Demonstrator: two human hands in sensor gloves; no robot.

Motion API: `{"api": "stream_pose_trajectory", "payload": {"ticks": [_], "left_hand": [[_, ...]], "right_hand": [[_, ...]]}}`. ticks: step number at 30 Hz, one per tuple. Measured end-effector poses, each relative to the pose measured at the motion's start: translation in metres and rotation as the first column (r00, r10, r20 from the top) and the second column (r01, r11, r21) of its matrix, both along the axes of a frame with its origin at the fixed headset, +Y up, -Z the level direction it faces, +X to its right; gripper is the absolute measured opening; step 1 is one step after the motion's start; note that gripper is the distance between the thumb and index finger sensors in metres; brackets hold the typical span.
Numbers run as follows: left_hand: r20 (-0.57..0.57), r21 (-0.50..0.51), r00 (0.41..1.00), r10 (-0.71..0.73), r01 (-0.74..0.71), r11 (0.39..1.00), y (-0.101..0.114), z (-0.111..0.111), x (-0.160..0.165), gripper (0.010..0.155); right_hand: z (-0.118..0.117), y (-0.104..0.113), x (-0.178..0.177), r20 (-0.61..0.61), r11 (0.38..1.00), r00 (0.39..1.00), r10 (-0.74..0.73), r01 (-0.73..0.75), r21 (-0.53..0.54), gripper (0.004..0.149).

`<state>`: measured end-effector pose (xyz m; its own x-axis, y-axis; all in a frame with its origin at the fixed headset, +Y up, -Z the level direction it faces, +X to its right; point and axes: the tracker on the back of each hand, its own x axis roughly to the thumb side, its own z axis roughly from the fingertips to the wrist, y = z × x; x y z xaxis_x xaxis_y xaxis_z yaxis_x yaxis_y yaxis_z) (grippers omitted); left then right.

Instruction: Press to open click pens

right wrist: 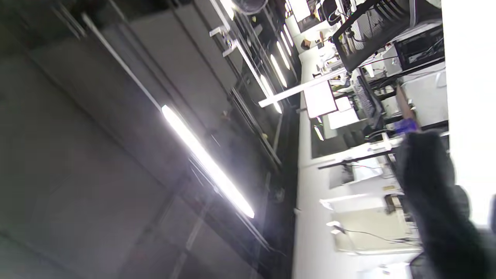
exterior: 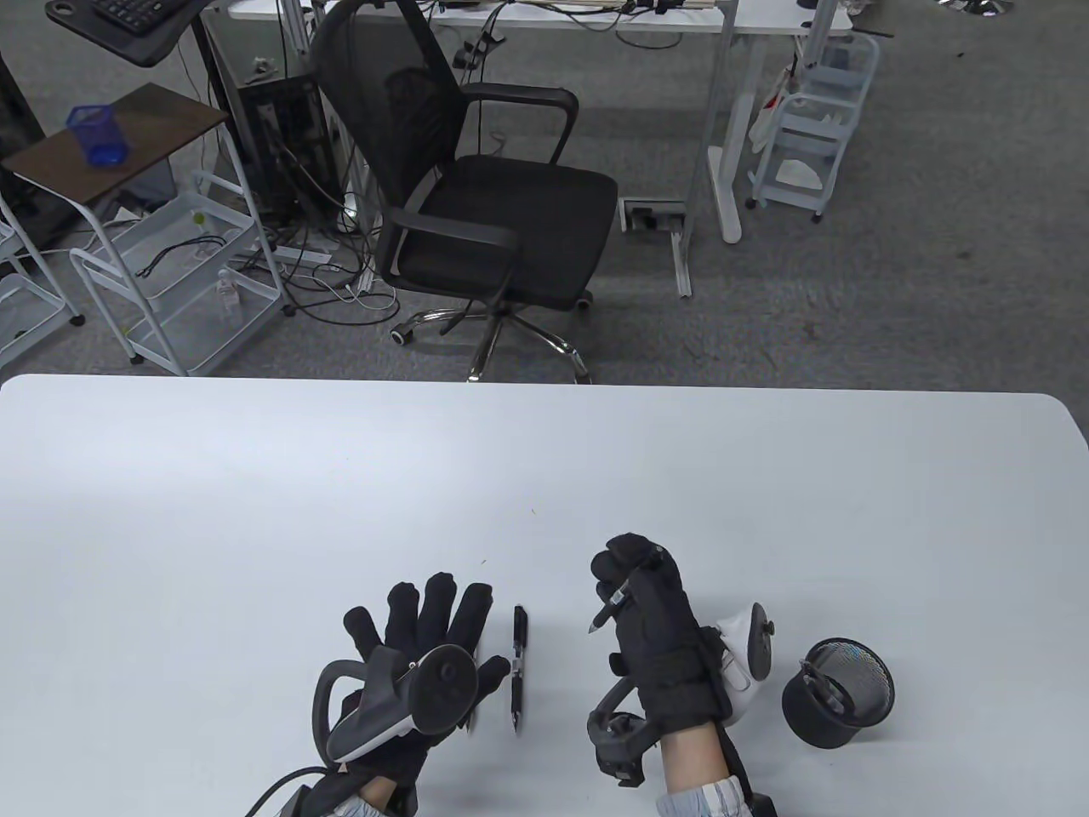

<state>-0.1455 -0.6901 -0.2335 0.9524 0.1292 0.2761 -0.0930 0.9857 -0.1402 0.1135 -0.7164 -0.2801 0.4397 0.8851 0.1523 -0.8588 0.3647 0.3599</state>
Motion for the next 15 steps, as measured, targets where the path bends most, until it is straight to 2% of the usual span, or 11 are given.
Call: {"api": "stream_pose_trajectory", "payload": {"ticks": [4,10,15], "left_hand": [[-0.002,0.003,1.0,0.006,-0.006,1.0,0.0005,0.0,-0.0007,0.073],[-0.001,0.003,1.0,0.005,-0.005,1.0,0.0006,0.0002,-0.0009,0.073],[-0.004,0.005,1.0,0.01,-0.01,1.0,0.001,0.0,-0.0018,0.073]], "right_hand": [[0.0019,0.0068,0.0007,0.06,0.972,0.971,0.231,-0.233,0.038,0.046],[0.0015,0.005,-0.0019,0.13,0.925,0.917,0.378,-0.379,-0.017,0.048],[-0.0001,0.0005,-0.003,0.263,0.811,0.771,0.58,-0.578,-0.092,0.053]]}}
